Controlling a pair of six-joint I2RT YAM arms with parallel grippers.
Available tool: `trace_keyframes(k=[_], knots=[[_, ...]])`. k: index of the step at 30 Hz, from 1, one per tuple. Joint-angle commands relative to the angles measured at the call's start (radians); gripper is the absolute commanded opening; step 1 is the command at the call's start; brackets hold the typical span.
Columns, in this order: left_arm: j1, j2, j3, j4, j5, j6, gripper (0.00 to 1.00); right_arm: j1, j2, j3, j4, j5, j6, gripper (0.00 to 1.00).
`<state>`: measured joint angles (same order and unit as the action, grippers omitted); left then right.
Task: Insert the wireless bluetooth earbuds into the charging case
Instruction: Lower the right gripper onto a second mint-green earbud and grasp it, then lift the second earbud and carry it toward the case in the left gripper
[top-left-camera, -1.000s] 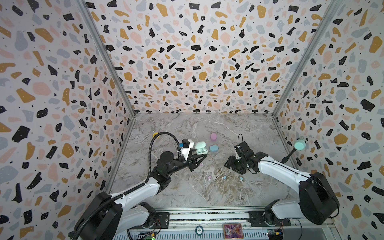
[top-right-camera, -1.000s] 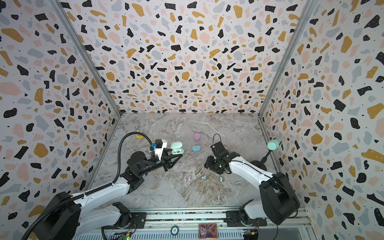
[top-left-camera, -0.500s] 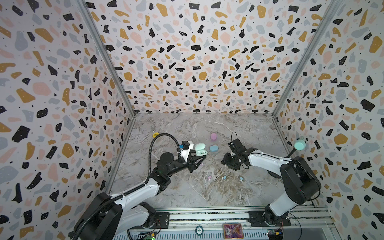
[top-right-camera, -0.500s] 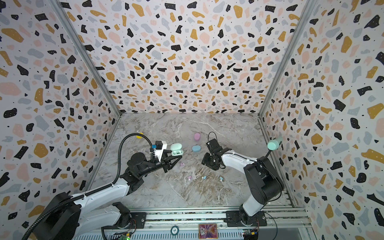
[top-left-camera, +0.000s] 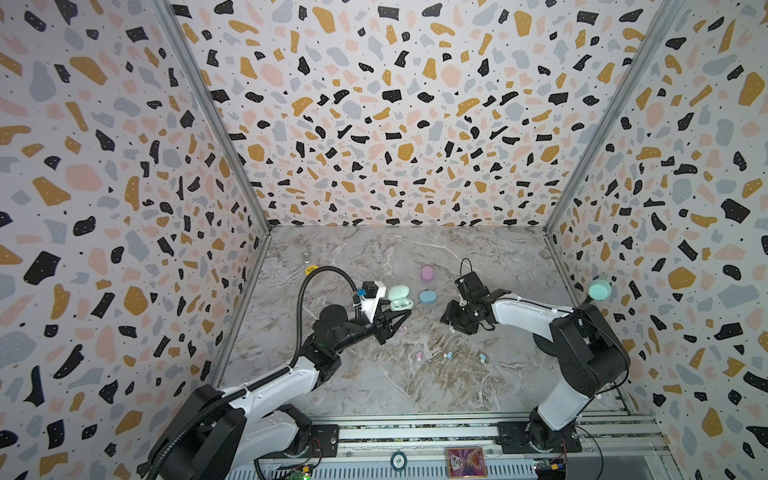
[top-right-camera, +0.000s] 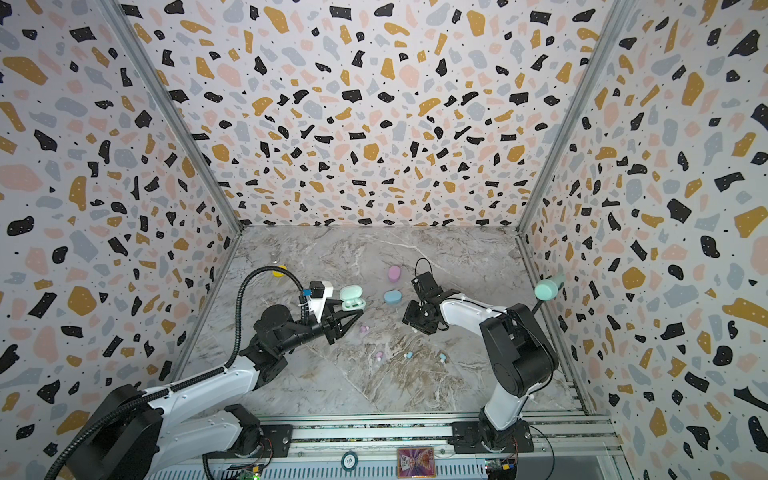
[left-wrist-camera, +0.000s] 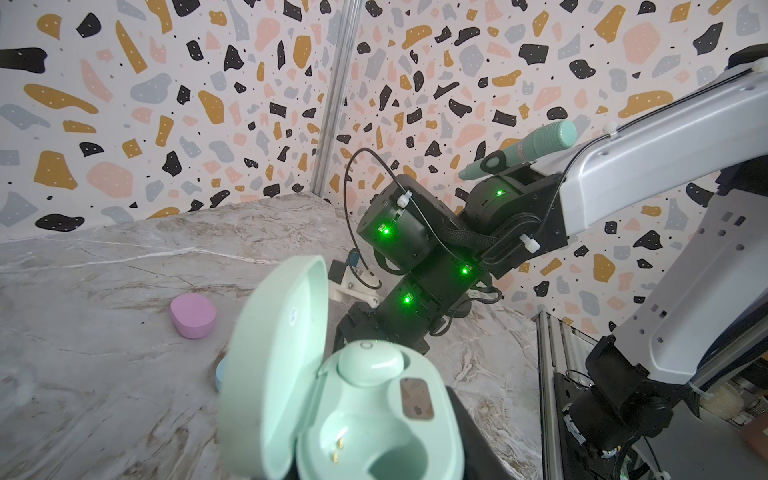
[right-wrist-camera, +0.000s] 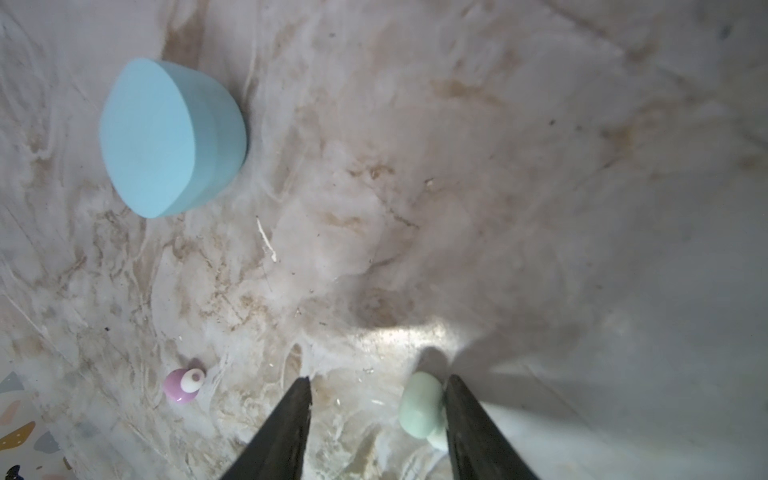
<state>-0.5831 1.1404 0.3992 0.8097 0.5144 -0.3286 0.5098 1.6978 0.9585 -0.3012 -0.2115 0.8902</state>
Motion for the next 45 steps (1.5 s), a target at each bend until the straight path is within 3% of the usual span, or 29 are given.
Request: trace_keyframes(k=[1, 6, 15, 45], knots=[[0.009, -0.002, -0.004, 0.067, 0.005, 0.008, 0.0, -0.003, 0.022, 0.051, -0.073, 0.01, -0.055, 0.53], [0.011, -0.005, -0.005, 0.068, 0.006, 0.007, 0.0, -0.008, 0.086, 0.143, -0.237, 0.07, -0.169, 0.52], [0.011, -0.01, -0.009, 0.071, 0.007, 0.003, 0.0, -0.003, 0.169, 0.234, -0.354, 0.091, -0.276, 0.45], [0.014, 0.002, -0.017, 0.108, 0.009, -0.018, 0.0, 0.069, 0.272, 0.297, -0.501, 0.148, -0.309, 0.17]])
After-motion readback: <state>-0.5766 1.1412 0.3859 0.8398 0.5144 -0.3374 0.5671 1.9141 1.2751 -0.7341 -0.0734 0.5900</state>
